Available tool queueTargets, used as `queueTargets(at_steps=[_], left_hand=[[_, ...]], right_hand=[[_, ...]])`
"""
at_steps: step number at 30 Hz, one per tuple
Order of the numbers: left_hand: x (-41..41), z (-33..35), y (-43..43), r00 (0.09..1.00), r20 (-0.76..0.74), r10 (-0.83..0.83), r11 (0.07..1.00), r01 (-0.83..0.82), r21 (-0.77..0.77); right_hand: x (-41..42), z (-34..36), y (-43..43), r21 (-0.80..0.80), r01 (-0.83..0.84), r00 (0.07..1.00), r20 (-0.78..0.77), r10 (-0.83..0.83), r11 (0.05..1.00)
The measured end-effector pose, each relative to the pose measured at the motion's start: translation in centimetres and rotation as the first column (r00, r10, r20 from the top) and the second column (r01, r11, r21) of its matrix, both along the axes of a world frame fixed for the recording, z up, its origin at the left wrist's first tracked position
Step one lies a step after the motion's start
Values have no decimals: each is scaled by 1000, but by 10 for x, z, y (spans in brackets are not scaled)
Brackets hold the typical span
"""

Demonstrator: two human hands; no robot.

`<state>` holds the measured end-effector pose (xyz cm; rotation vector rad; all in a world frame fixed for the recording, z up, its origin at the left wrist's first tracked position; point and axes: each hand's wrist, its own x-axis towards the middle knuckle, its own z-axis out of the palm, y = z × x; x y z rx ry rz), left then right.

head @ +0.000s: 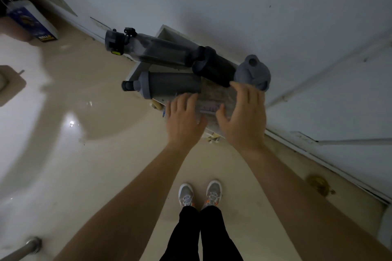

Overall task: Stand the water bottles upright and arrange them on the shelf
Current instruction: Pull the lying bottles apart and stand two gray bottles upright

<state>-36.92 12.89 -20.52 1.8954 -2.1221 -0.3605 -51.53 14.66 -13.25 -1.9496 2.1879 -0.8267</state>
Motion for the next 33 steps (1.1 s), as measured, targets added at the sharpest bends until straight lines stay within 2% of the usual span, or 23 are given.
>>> queueTargets(at_steps=[2,4,5,7,9,10,12,14,17,21,23,25,28,31,33], left_hand=[[16,-6,6,969,-113,222,975,-223,1],[24,-18,6,867,-261,425,900,-374,224],[26,-22,3,775,-349,527,834,-394,386],[23,-24,-4,529,-486,696,695,-325,641],[17,-18,-11,317,-517,795,588,-198,784],[14,-14,-15,237,-505,830,545,-153,824],[11,-8,-20,150,-470,870,488,-127,864],[10,-8,-23,136,-449,883,465,-128,876],[11,-8,-23,144,-465,874,483,-148,863],[17,-4,-25,19,-507,862,504,-141,852],[19,-3,-25,2,-495,869,493,-90,865],[15,-1,-23,31,-485,874,486,-27,874],[-1,9,-21,127,-515,848,508,81,857],[-20,15,-21,212,-536,817,524,113,844],[-29,15,-20,264,-547,794,543,96,834]], right_hand=[[14,-22,3,213,-99,995,7,100,972],[20,-45,-2,426,-137,980,-76,186,894],[22,-55,-6,495,-137,966,-123,225,858],[23,-71,-14,574,-116,942,-195,272,810],[23,-82,-20,593,-94,925,-246,291,800],[23,-86,-24,589,-87,922,-258,289,803],[24,-91,-31,584,-71,926,-263,271,809],[24,-92,-36,584,-62,930,-260,259,809],[20,-90,-37,566,-71,948,-218,232,821],[6,-84,-31,482,-104,983,-80,162,870],[3,-80,-26,440,-113,993,30,112,891],[4,-76,-18,400,-92,986,167,27,912],[6,-77,-4,327,5,909,392,-141,945],[4,-85,10,282,74,809,544,-223,957],[3,-89,16,277,108,782,569,-254,955]])
